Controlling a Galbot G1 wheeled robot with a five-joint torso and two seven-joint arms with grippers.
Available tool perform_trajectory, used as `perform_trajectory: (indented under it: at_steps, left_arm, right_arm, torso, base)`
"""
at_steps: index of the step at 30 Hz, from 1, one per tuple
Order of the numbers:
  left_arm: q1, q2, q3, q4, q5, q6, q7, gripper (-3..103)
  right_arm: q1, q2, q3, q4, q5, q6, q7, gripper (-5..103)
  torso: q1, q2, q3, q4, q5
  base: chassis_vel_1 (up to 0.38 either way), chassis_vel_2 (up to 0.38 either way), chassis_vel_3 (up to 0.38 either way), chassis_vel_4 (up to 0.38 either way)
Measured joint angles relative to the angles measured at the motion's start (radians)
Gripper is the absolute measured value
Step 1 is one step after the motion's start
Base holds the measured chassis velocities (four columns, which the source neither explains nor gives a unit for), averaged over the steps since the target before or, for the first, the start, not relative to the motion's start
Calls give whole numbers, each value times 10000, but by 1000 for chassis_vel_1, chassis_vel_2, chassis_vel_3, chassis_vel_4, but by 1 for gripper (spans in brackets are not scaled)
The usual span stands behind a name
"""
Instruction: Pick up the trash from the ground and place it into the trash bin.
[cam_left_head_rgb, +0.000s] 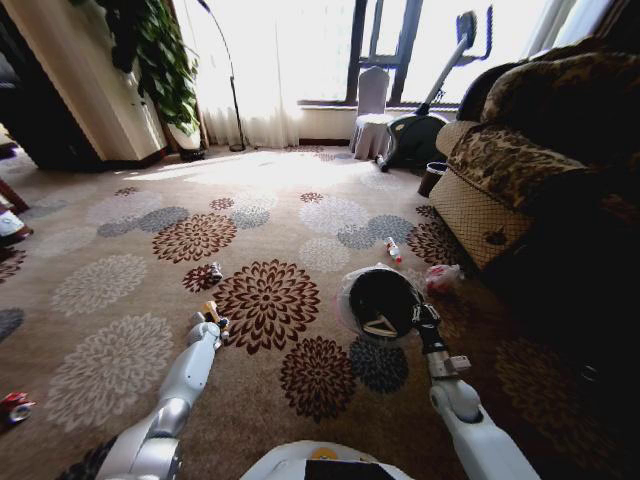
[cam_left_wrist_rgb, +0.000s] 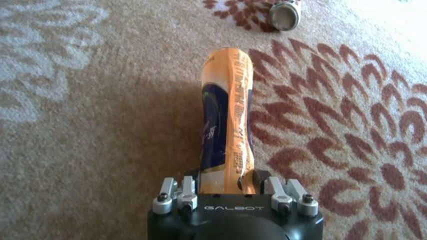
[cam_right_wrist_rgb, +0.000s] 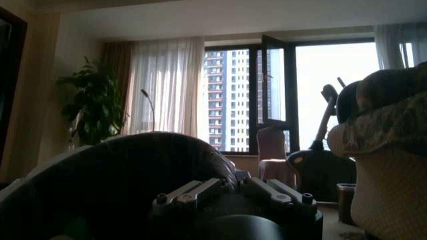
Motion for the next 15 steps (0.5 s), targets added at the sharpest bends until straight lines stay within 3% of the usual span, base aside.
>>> perform_trajectory:
  at_steps: [4, 5, 6, 7, 8, 9, 10, 12, 13, 14, 15]
  left_arm:
    - [878, 143, -158, -1336, -278, -172, 172, 41]
    - [1182, 191, -163, -1786, -59, -547, 329, 38]
    - [1759, 272, -132, -2450, 645, -1698, 838, 34]
    - [2013, 308, -120, -2720, 964, -2148, 1113, 34]
    - [2013, 308, -120, -2720, 964, -2148, 1113, 34]
    - [2699, 460, -41, -3673, 1484, -3012, 1920, 28]
    - [3077, 599, 4, -4356, 1532, -3340, 2439, 28]
    - [3526, 851, 117, -5496, 1324, -3623, 3132, 23]
    - [3526, 851, 117, -5496, 1324, -3623, 3132, 23]
    - [4078, 1232, 110, -6867, 714, -3677, 3747, 23]
    - [4253, 1342, 68, -7250, 533, -3649, 3885, 23]
  right_arm:
    - [54, -39, -48, -18, 29, 2, -1, 0]
    - [136, -58, -88, -59, 70, 2, 0, 0]
    - [302, -67, -170, -154, 166, 22, 0, 0]
    - [381, -68, -195, -203, 217, 40, 0, 0]
    - [381, -68, -195, -203, 217, 40, 0, 0]
    - [546, -63, -184, -325, 314, 89, -3, 0]
    - [617, -44, -115, -412, 367, 117, -4, 0]
    - [689, 8, 112, -555, 384, 164, -3, 0]
    - [689, 8, 112, -555, 384, 164, -3, 0]
    - [943, 46, 203, -918, 368, 235, 4, 0]
    - [1124, 52, 140, -1084, 362, 255, 10, 0]
  torso:
    - [0, 0, 0, -2, -1]
    - [0, 0, 0, -3, 0]
    - [-1, 1, -2, -5, 2]
    - [0, 1, -2, -4, 2]
    - [0, 1, -2, -4, 2]
    - [0, 0, 0, 7, -4]
    - [0, 0, 0, 7, -4]
    - [-1, 0, -1, 8, 3]
    - [-1, 0, -1, 8, 3]
    - [0, 1, -2, -21, -5]
    - [0, 1, -2, -20, -6]
  base:
    - [0, 0, 0, 0]
    - [0, 0, 0, 0]
    - [0, 0, 0, 0]
    - [0, 0, 0, 0]
    - [0, 0, 0, 0]
    - [0, 0, 0, 0]
    - [0, 0, 0, 0]
    - [0, 0, 0, 0]
    - [0, 0, 0, 0]
    - [0, 0, 0, 0]
    - [0, 0, 0, 0]
